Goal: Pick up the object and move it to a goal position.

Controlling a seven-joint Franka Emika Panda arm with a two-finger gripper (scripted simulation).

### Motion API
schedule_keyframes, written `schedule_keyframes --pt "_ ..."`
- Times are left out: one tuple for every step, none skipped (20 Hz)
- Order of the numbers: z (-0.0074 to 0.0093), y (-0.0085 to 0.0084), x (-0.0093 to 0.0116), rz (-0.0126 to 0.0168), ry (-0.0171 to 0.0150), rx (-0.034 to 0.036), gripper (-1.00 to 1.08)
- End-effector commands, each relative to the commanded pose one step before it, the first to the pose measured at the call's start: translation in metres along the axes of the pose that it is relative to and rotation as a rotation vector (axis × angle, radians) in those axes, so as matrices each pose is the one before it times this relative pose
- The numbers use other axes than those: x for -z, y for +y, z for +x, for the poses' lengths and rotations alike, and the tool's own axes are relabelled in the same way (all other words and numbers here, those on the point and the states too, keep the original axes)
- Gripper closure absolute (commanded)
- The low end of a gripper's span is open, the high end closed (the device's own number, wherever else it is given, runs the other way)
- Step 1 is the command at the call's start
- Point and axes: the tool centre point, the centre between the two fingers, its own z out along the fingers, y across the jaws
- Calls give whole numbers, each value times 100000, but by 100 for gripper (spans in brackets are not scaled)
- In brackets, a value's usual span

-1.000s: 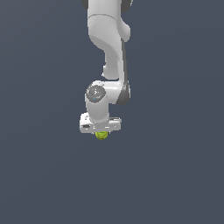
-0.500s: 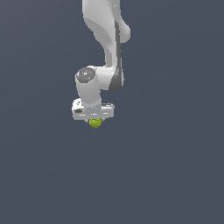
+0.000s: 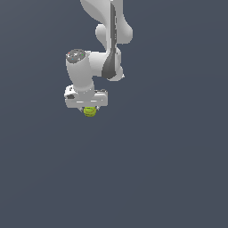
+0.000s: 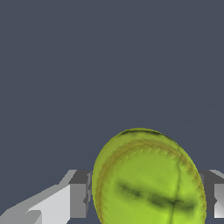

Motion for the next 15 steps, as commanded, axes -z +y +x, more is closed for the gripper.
schedule_keyframes --pt "-1031 616 869 -15 126 70 108" --pt "-327 204 260 0 0 0 108" --pt "-289 181 231 0 0 0 108" --pt "-251 158 202 0 0 0 108" --pt "-213 136 172 0 0 0 108" --pt "-174 114 143 0 0 0 108" --pt "-135 93 115 0 0 0 108" --pt "-96 72 86 0 0 0 108" --pt "-57 51 57 0 0 0 108" --pt "-18 30 28 0 0 0 108" --pt "32 -18 1 -54 -18 39 108" --pt "61 -11 -29 0 0 0 108" --pt "87 -28 -51 0 0 0 108" --pt "57 -21 -36 0 0 0 108" --pt "20 -8 -13 0 0 0 108"
